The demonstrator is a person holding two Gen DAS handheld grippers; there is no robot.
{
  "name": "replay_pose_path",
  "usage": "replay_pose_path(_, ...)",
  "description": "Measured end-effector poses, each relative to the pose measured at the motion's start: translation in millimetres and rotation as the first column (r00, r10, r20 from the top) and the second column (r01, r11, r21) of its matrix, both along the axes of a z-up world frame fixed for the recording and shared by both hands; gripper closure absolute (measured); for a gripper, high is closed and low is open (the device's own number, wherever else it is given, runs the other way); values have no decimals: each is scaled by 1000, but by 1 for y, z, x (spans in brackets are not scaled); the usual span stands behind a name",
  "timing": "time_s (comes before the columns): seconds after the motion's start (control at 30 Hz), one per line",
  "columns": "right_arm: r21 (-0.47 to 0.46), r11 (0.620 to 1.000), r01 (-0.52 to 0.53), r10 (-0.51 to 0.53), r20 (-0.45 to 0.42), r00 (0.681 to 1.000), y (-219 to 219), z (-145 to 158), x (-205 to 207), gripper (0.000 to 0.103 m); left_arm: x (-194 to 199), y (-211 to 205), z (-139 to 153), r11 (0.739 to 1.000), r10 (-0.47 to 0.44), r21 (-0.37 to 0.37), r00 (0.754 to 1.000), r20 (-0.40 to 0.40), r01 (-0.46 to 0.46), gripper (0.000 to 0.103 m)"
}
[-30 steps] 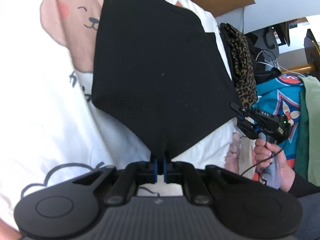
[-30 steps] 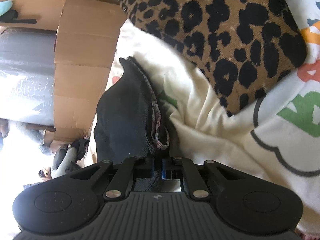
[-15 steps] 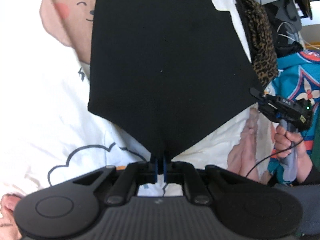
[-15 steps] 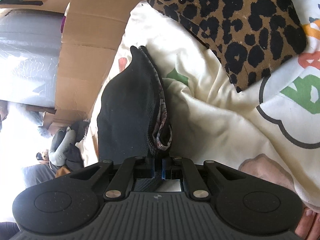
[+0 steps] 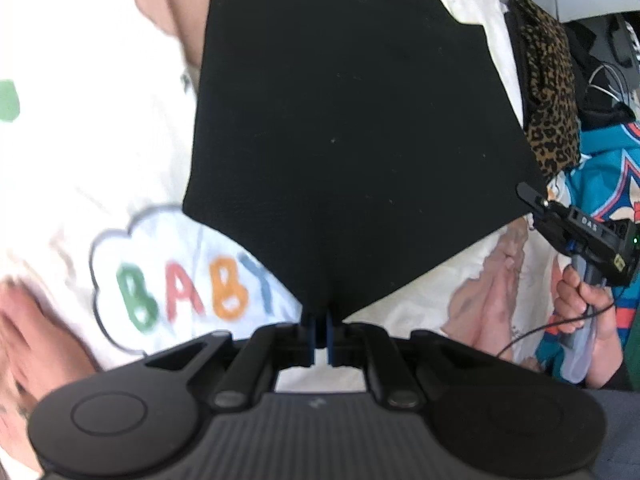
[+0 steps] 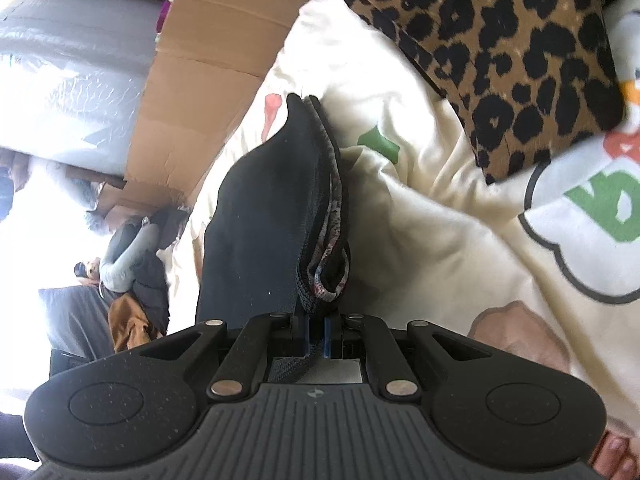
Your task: Fold clothes
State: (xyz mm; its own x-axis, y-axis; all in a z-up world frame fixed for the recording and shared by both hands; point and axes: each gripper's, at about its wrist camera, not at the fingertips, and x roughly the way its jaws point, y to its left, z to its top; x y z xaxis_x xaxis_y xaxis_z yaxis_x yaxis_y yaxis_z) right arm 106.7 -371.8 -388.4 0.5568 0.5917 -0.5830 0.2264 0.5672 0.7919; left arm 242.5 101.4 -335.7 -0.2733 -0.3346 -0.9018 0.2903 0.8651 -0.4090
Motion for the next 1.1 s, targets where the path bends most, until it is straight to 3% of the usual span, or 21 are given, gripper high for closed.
replay_pose_path(0.07,-15,1000,-18,18,9,1000,-1,2,-1,98,-8,-3,3,1000,-6,14,1000,6,6,98)
replay_pose_path(0.43,-42,999,-11,12,43,999,-18,14,6,98,-57,-8,8,980,198,5,980,7,-198,98)
replay_pose_path(0.63,-59,998,11,-7,58,998,-29,20,14,98,-90,-22,6,953,302,-23,953,18,-301,98)
replay_pose_path(1.1,-106,991,85,-73,112,991,-55,31,22,98,-141,-69,-5,898,432,-78,901,-27,-433,98)
